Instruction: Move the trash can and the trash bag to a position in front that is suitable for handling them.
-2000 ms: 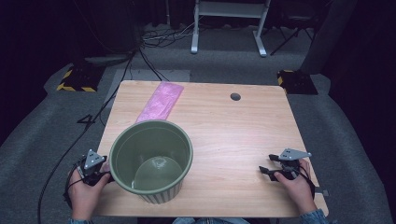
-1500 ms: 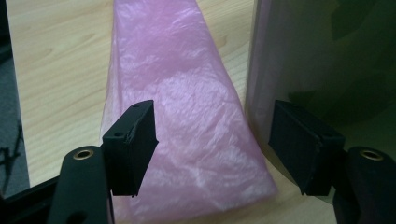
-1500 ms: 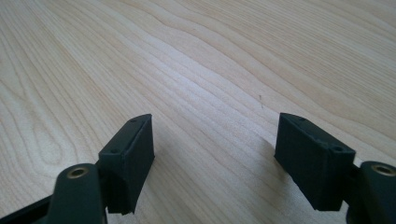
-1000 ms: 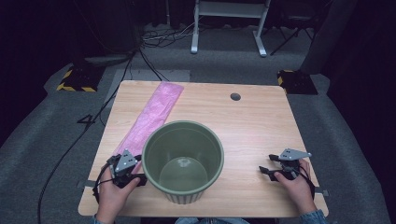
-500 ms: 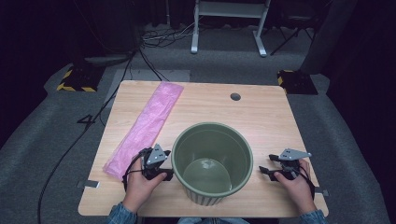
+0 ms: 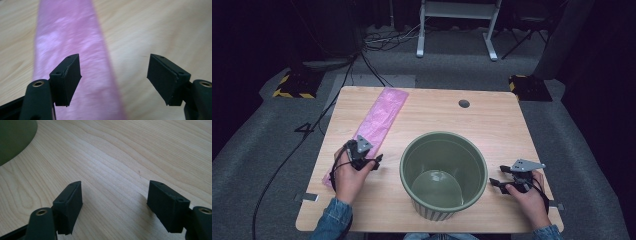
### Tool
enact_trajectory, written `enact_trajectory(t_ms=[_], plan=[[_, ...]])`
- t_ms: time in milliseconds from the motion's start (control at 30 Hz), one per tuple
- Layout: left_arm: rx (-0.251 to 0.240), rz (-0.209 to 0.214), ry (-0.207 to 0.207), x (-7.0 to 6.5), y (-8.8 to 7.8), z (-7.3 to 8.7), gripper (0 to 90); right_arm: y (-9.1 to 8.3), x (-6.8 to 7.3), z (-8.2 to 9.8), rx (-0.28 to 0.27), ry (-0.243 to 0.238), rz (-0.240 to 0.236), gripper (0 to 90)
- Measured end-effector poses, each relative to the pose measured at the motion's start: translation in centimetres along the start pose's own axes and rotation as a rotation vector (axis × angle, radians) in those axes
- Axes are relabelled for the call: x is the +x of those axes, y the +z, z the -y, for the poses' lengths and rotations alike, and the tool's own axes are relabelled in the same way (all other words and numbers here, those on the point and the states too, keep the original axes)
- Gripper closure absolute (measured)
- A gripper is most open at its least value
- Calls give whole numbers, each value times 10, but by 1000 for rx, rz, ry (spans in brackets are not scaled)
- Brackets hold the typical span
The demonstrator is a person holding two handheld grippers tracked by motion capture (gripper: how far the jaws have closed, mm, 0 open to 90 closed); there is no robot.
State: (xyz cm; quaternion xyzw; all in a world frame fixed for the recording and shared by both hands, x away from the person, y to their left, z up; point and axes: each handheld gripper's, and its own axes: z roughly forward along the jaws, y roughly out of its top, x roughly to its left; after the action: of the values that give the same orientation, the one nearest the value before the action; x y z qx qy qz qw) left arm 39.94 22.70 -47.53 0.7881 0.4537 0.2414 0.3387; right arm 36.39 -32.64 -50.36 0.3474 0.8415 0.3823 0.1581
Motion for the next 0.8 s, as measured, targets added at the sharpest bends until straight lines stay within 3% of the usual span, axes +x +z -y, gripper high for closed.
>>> enact_trajectory(t_ms=[133, 200, 333, 467, 633, 800], plan=[[17, -47, -58, 23, 4, 7, 262, 0, 0, 0, 0, 0, 0, 284], [37, -38, -82, 28, 8, 10, 261, 0, 0, 0, 0, -1, 0, 284], [96, -45, -81, 29, 15, 15, 252, 0, 0, 0, 0, 0, 0, 284], [98, -20, -89, 25, 21, 14, 261, 0, 0, 0, 0, -1, 1, 284], [94, 66, -50, 9, 25, 9, 316, 0, 0, 0, 0, -1, 1, 284], [76, 116, 3, -8, 30, 4, 317, 0, 0, 0, 0, -1, 1, 284]])
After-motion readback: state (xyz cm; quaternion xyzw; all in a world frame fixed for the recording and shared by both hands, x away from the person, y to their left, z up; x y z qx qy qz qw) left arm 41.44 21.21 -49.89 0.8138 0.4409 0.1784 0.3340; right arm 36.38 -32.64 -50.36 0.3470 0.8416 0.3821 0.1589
